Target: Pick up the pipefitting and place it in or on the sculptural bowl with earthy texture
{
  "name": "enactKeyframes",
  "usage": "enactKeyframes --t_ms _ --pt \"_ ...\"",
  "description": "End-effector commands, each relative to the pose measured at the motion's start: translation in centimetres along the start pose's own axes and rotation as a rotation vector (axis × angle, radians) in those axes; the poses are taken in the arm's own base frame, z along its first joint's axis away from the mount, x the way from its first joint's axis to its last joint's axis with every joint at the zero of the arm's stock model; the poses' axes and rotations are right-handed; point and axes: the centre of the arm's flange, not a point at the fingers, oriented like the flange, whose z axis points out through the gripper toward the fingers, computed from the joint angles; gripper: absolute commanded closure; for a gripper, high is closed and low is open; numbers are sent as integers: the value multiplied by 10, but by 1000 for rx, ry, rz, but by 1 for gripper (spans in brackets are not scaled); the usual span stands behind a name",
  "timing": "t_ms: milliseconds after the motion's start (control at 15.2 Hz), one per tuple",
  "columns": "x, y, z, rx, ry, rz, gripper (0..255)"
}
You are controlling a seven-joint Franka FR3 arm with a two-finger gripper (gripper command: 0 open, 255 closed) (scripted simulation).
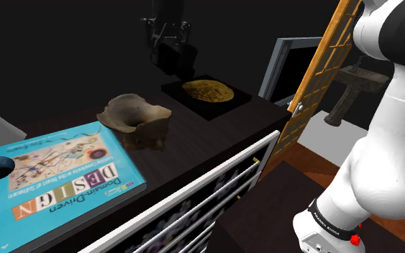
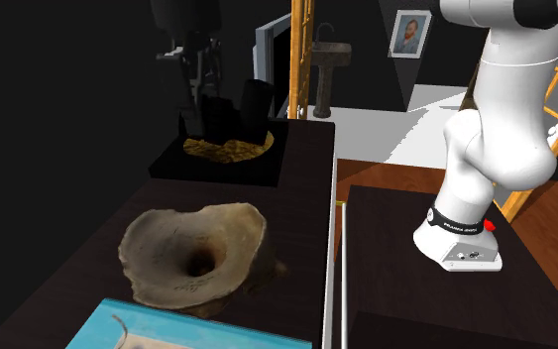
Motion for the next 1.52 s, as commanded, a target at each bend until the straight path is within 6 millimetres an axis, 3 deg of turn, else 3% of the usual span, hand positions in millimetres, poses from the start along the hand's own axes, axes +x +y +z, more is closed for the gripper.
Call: enactKeyframes --t_ms 0,462,1188,1452 --pt "3 -25 2 0 0 2 255" --pt "6 -121 11 0 0 2 255" --pt "6 -119 69 0 0 2 255" --pt "6 -119 69 0 0 2 255"
